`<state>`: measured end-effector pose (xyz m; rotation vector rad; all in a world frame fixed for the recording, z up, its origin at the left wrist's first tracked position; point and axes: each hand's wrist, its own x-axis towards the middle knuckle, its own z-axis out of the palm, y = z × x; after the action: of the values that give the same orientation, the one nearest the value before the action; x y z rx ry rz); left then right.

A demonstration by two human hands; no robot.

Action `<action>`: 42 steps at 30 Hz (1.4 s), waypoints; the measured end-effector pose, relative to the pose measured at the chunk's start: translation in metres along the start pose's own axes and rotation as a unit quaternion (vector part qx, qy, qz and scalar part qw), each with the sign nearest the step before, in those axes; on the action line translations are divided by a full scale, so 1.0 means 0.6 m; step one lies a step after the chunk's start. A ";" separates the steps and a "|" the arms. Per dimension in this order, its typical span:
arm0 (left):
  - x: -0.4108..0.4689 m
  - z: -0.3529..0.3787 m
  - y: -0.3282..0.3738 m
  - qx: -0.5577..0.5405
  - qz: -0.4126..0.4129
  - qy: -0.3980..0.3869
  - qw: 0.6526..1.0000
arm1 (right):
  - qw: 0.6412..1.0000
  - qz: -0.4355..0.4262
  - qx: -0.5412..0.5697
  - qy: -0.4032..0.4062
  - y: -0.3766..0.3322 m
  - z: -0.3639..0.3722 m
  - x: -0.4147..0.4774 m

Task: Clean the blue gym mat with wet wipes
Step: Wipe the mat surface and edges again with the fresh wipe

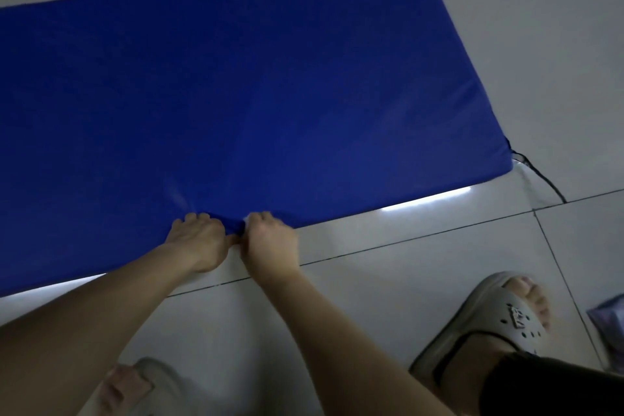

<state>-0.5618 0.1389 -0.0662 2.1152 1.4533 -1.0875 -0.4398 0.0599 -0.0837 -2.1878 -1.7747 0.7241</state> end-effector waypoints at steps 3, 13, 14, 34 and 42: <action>0.000 -0.002 0.001 -0.006 0.000 -0.003 1.000 | 0.998 -0.043 -0.024 0.025 0.040 -0.018 -0.002; 0.003 0.007 -0.002 -0.014 0.001 0.003 1.000 | 0.949 0.271 -0.022 0.157 0.297 -0.140 -0.001; 0.004 0.007 -0.001 -0.009 0.003 0.005 1.000 | 0.954 0.262 -0.018 0.147 0.273 -0.127 0.002; 0.006 0.008 -0.001 -0.001 0.011 0.009 1.000 | 0.931 0.295 -0.011 0.214 0.358 -0.153 -0.026; 0.002 -0.076 0.015 0.084 0.041 -0.048 0.995 | 0.993 0.036 -0.002 0.116 0.229 -0.109 -0.030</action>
<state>-0.5356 0.1657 -0.0389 2.1809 1.2612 -1.3004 -0.2927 0.0180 -0.0891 -2.2449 -1.5912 0.4580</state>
